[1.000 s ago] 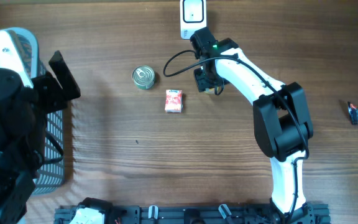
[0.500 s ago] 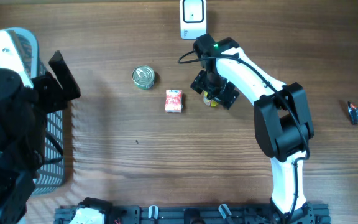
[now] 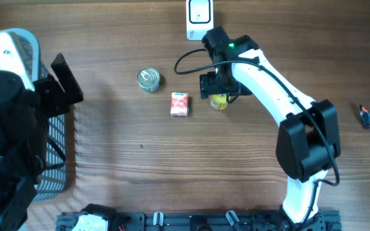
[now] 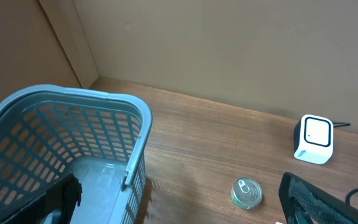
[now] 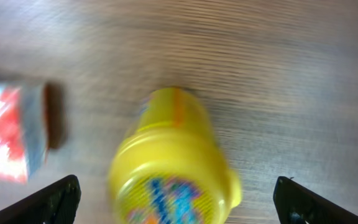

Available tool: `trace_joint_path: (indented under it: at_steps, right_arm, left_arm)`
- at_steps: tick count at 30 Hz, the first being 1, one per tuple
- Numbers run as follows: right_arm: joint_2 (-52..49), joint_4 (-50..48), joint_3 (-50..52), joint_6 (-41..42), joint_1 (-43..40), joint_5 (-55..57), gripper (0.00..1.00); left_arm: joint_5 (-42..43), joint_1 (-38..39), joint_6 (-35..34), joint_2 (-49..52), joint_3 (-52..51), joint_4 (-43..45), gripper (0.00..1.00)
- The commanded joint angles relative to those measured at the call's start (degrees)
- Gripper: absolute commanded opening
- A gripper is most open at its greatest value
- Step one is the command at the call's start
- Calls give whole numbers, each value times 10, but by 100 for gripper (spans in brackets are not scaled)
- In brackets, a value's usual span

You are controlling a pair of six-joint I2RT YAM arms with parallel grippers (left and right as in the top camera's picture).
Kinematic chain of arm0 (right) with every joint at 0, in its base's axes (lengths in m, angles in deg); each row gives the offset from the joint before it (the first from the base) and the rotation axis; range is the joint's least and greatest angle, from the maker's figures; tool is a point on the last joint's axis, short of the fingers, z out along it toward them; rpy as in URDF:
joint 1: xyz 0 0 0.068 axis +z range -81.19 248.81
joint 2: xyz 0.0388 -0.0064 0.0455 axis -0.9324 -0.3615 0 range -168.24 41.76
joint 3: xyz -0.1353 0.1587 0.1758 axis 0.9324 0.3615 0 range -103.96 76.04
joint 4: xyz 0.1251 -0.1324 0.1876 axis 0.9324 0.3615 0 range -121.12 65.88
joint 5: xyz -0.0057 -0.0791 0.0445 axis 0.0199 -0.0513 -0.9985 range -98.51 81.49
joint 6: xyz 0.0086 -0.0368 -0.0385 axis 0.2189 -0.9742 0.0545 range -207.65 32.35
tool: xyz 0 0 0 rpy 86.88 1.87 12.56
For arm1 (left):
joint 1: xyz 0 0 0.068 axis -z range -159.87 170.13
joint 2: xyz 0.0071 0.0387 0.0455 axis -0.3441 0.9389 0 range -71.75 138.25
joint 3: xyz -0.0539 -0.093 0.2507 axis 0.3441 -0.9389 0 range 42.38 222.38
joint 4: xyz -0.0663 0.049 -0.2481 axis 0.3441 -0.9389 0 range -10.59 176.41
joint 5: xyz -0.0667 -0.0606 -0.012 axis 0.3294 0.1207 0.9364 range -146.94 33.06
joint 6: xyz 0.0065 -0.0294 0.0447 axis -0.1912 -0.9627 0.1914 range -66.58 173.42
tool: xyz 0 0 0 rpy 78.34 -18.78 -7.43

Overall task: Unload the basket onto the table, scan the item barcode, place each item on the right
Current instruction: 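Lower the right gripper and close it around the yellow jar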

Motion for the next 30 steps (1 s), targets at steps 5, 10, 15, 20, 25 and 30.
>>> trace_joint_path:
  at_steps: [5,10,15,20,25,30]
  right_arm:
    - [10,-7,1,-331,3,-35,100]
    - [4,-24,1,-414,2,-66,100]
    - [-64,-36,2,-425,2,-75,100]
    - [-93,-59,2,-425,1,-76,99]
    - [-95,-75,2,-373,0,-48,55]
    - [-95,-71,2,-282,0,-28,51]
  left_arm:
    - [4,-4,-7,-1,-3,-13,100]
    - [5,-4,-7,-1,-3,-23,100]
    - [5,-4,-7,-1,-3,-26,100]
    - [4,-4,-7,-1,-3,-30,100]
    - [4,-4,-7,-1,-3,-34,100]
    - [4,-4,-7,-1,-3,-34,100]
